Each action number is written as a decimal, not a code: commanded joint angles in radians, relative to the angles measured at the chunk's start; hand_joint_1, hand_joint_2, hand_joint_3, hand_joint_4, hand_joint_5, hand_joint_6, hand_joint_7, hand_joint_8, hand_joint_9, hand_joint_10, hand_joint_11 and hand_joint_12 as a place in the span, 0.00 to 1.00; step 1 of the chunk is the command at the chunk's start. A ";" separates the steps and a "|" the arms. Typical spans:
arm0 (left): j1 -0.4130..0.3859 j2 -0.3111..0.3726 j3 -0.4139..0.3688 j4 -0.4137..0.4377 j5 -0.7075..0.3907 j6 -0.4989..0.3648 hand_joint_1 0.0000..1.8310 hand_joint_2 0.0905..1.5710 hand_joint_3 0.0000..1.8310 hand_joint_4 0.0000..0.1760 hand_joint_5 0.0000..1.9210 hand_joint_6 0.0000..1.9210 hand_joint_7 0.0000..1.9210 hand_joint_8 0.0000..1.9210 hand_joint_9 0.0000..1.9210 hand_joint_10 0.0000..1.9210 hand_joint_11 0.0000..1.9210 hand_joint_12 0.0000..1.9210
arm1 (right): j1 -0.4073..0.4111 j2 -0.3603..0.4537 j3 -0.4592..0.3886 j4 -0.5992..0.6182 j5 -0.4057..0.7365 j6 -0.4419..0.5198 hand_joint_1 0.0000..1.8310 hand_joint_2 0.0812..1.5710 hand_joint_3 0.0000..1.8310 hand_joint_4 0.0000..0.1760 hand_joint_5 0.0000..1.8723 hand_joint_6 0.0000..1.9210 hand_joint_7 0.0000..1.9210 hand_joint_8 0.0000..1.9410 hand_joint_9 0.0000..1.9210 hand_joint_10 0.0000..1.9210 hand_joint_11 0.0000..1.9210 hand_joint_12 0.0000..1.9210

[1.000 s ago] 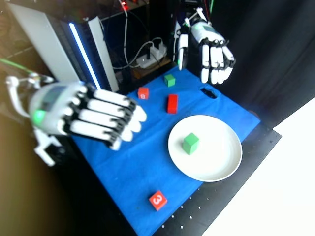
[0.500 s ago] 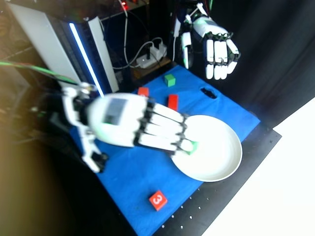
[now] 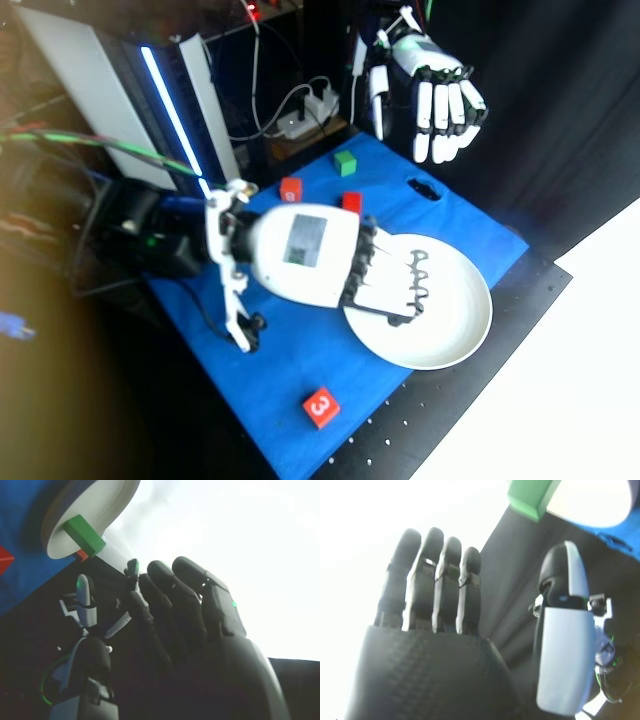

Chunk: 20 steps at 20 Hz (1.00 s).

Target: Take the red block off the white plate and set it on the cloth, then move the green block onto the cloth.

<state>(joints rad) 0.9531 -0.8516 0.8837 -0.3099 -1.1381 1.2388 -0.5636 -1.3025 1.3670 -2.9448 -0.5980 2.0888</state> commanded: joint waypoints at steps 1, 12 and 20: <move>-0.014 -0.001 0.000 0.019 -0.116 0.000 0.27 0.78 0.00 0.25 0.41 0.00 0.38 0.01 0.21 0.42 0.06 0.73 | 0.022 -0.011 0.012 -0.008 -0.090 -0.001 0.50 0.56 0.00 0.00 0.34 0.00 0.35 0.02 0.21 0.46 0.08 0.87; -0.024 -0.004 -0.001 0.029 -0.118 0.000 0.40 0.86 0.00 1.00 0.28 0.85 0.37 0.03 0.20 0.44 0.07 0.75 | 0.023 -0.090 0.109 0.014 -0.003 -0.001 0.51 0.57 0.00 0.00 0.34 0.00 0.36 0.00 0.30 0.20 0.08 0.80; -0.026 -0.003 -0.005 0.035 -0.129 0.000 0.40 0.86 0.00 1.00 0.28 0.85 0.38 0.07 0.22 0.42 0.08 0.74 | 0.023 -0.135 0.159 0.021 0.040 -0.001 0.67 0.62 0.00 0.00 0.42 0.00 0.44 0.02 0.29 0.42 0.10 0.84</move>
<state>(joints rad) 0.9382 -0.8516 0.8822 -0.2951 -1.1358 1.2388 -0.5594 -1.4372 1.5211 -2.9211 -0.4484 2.0892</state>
